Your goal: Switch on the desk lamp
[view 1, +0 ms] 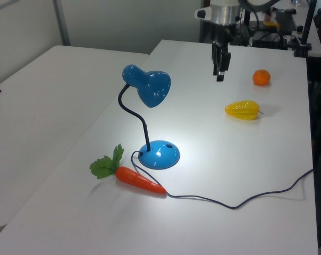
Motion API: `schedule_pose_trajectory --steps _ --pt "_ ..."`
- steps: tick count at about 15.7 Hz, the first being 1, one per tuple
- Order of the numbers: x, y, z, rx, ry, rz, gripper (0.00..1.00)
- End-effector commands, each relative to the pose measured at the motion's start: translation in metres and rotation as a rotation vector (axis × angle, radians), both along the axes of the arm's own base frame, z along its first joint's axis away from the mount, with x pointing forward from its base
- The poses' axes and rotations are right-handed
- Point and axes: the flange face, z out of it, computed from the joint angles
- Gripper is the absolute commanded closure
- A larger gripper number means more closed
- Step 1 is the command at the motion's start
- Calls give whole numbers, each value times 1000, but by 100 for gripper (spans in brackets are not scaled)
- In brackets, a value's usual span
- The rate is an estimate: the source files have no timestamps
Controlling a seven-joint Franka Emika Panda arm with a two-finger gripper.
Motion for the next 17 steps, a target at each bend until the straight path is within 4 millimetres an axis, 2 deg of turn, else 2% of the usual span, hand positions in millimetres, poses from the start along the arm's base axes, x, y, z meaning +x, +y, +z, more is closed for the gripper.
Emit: schedule_pose_trajectory --steps 1,2,4,7,11,14,17 --pt "-16 -21 36 2 18 -42 0" --pt "-17 -31 45 1 30 -65 0" --pt "-23 -33 65 -8 48 -120 0" --pt "-34 -42 83 -11 45 -318 0" --pt "-35 -56 91 -1 44 -488 0" --pt "-32 -61 92 9 30 -489 0" --pt "-20 -70 93 35 -36 -480 0"
